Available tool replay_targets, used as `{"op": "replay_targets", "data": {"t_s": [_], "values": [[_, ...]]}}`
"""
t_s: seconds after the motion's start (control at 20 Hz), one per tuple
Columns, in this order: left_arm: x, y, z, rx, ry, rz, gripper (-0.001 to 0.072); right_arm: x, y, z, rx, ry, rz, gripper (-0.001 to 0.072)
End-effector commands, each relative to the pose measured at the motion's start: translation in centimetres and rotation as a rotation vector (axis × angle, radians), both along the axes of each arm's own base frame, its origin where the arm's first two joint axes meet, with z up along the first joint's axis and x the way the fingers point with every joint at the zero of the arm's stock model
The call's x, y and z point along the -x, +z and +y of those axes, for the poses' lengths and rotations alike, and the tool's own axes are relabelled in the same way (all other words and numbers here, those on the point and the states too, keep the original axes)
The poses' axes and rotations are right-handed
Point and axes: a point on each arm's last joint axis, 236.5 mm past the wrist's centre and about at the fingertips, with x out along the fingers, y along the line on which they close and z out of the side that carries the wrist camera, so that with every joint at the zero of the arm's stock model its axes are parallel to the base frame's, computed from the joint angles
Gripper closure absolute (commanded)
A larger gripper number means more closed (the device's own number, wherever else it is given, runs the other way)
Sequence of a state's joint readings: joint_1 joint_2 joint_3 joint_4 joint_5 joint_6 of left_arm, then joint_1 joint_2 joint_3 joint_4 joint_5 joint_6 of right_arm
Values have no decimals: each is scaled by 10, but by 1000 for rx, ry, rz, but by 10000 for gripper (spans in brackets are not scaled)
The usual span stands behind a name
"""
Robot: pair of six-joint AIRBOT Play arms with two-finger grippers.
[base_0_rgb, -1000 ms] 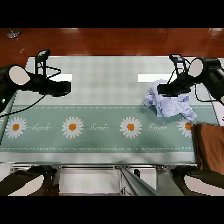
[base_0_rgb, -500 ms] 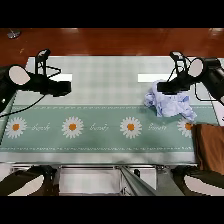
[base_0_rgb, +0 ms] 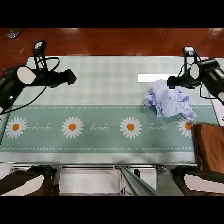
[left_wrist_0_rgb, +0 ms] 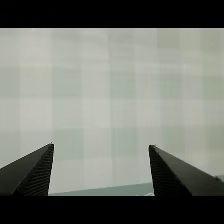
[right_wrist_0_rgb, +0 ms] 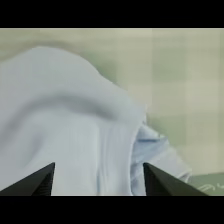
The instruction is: Fold the shirts.
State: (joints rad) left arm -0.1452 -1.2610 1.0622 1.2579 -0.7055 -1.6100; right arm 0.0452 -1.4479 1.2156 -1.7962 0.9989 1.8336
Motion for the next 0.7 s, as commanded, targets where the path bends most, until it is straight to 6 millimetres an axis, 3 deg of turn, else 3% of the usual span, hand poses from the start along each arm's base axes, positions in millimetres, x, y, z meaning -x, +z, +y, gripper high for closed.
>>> {"op": "replay_targets", "data": {"t_s": [0.0,0.1,0.15,0.2,0.25,0.3,0.35,0.45,0.55,0.65], "values": [[-6,-16,3,-28,-11,10,6,46,-58,-1,-127,-148,269,81],[-3,-21,2,-37,-24,28,5,69,-83,23,-217,-123,414,87],[1,-23,2,-37,-32,48,5,74,-87,33,-247,-97,443,126],[8,-24,0,-40,-47,81,5,74,-85,42,-286,-70,448,310],[16,-25,0,-52,-77,115,6,72,-79,51,-323,-33,438,594],[23,-24,2,-81,-116,144,5,68,-70,56,-344,7,416,689],[31,-20,10,-128,-150,168,6,61,-54,56,-343,37,383,689],[42,1,37,-237,-158,156,7,39,-3,51,-306,104,254,690],[59,36,57,-280,-131,106,7,10,77,49,-277,148,24,690],[85,69,61,-268,-106,19,7,-8,175,53,-256,185,-256,690]]}}
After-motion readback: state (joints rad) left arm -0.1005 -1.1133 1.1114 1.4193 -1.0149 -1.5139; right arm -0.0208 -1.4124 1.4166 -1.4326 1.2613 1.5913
